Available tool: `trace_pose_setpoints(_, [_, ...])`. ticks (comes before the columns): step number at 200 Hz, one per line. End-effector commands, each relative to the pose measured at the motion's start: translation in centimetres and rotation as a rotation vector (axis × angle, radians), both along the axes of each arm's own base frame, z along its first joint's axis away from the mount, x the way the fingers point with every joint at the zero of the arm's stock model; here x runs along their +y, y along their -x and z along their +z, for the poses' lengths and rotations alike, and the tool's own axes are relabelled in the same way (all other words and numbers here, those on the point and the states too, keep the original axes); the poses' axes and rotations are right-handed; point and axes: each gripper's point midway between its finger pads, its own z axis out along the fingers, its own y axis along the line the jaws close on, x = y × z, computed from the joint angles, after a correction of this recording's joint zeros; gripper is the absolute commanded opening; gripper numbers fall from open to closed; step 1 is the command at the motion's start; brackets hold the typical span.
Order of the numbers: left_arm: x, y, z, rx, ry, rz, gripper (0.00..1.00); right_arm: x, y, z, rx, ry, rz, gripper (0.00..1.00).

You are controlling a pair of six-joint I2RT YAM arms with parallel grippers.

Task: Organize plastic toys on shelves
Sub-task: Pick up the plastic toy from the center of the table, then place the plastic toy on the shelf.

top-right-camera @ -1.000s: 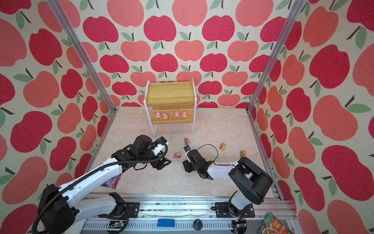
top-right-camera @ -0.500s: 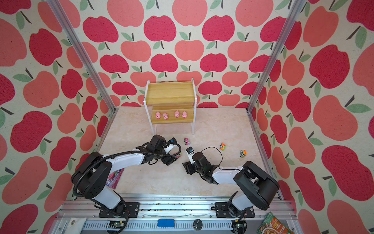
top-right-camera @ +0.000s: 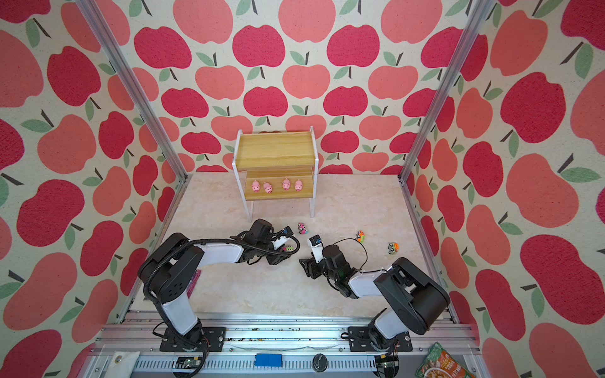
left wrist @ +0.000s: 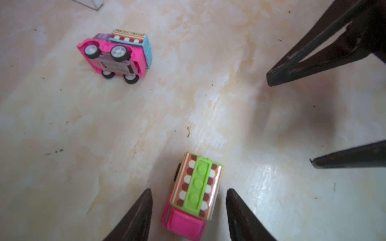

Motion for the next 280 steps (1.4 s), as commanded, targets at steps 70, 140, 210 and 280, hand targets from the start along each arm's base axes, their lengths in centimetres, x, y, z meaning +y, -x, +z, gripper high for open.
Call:
trace_pose_setpoints(70, [-0.1,-0.3,1.6,-0.092,0.014,0.062,0.27,0.1,0.0,0.8,-0.021,-0.065,0.007,0.64])
trace_pose_setpoints(140, [1.1,-1.3,7.5,-0.160,0.051,0.289,0.21,-0.6,-0.1,0.9,-0.039,-0.062,-0.024,0.64])
trace_pose_setpoints(210, [4.3,-0.2,17.5,-0.116,0.091,0.463,0.23,-0.6,-0.3,0.8,-0.047,-0.056,-0.028,0.63])
trace_pose_setpoints(280, [6.1,-1.2,27.7,-0.107,0.147,0.553,0.25,0.2,0.1,1.3,-0.077,-0.043,0.007,0.63])
